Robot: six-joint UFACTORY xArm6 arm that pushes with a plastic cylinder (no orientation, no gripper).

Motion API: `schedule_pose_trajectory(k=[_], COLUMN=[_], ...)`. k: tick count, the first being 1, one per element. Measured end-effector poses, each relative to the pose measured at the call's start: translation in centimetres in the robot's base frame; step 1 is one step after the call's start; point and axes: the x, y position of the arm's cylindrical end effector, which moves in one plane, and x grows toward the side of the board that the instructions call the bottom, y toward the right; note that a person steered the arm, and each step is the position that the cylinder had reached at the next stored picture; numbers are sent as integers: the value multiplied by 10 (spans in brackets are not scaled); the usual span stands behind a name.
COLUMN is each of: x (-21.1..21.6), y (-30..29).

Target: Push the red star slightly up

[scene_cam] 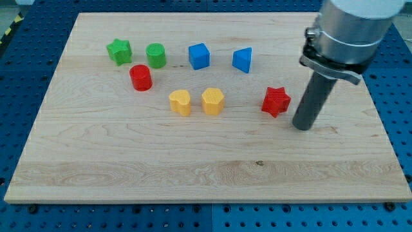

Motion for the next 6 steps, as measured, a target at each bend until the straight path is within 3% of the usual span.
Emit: schedule_pose_trajectory(k=[6], x=[-21], y=[-81])
